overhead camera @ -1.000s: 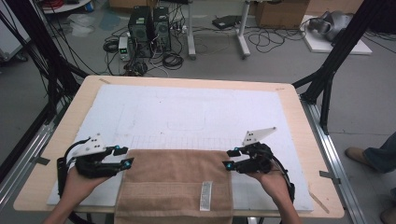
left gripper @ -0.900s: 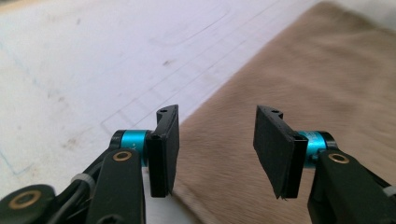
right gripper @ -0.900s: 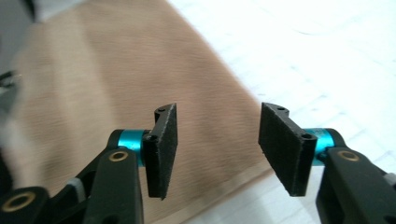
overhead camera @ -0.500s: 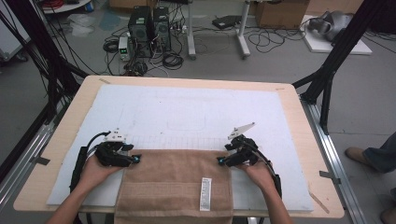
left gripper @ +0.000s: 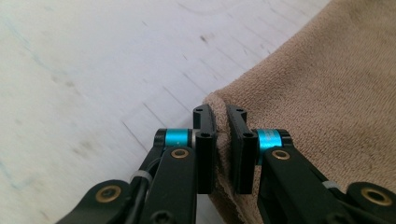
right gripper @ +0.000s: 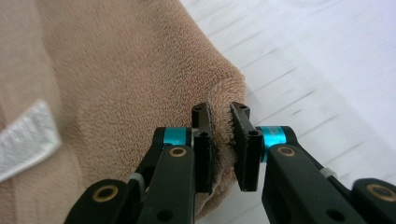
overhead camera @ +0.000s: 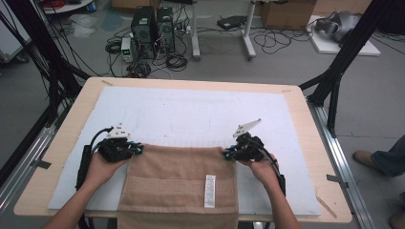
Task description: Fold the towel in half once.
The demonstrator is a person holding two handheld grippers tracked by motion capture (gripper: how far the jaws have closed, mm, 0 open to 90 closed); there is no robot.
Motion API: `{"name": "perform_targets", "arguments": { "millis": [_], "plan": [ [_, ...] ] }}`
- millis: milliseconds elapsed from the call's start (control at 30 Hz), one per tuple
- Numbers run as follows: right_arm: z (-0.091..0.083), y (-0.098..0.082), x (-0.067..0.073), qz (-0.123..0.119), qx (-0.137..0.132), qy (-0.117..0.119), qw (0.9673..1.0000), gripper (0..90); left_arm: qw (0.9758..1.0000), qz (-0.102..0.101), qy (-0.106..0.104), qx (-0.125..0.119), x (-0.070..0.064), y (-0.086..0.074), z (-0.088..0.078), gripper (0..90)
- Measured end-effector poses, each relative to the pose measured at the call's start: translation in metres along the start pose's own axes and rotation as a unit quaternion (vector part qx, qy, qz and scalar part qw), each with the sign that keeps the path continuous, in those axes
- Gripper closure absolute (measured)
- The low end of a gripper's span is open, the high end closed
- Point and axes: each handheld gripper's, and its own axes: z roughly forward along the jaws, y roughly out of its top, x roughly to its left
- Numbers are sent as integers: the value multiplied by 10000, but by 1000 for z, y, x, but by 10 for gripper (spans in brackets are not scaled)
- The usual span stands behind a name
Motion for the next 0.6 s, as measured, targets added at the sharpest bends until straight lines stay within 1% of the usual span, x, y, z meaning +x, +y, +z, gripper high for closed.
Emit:
{"name": "perform_targets", "arguments": {
  "millis": [67,100,167,233,300,333,367,400,433,467,500,600],
  "plan": [
    [-4,6,-8,40,-97,-86,9999,809,9999,-64,69,-77,6,9,2,827],
    [-6,11,-12,96,-122,-114,9998,811,9998,-160,77,-126,9,14,3,827],
    [-10,21,-20,56,-94,-258,9996,813,9994,-194,165,-234,16,25,4,827],
    [-16,33,-27,14,-154,-422,9990,815,9992,-205,239,-265,22,38,6,828],
    [-21,46,-35,25,-198,-543,9983,816,9988,-208,300,-319,29,51,6,829],
    [-23,52,-40,28,-198,-589,9981,816,9985,-237,327,-374,33,58,7,829],
    [-25,57,-44,39,-240,-651,9976,816,9983,-257,351,-375,37,66,7,829],
    [-27,62,-49,85,-253,-668,9974,816,9980,-270,381,-419,41,73,7,829],
    [-29,68,-53,100,-280,-724,9969,816,9980,-243,419,-415,43,81,6,829],
    [-31,73,-57,117,-282,-771,9966,816,9976,-207,485,-444,46,89,6,829],
    [-34,79,-60,130,-328,-823,9960,816,9971,-213,526,-510,48,97,4,829],
    [-48,96,-69,183,-479,-1037,9933,816,9950,-288,562,-771,57,121,-3,829]
  ]
}}
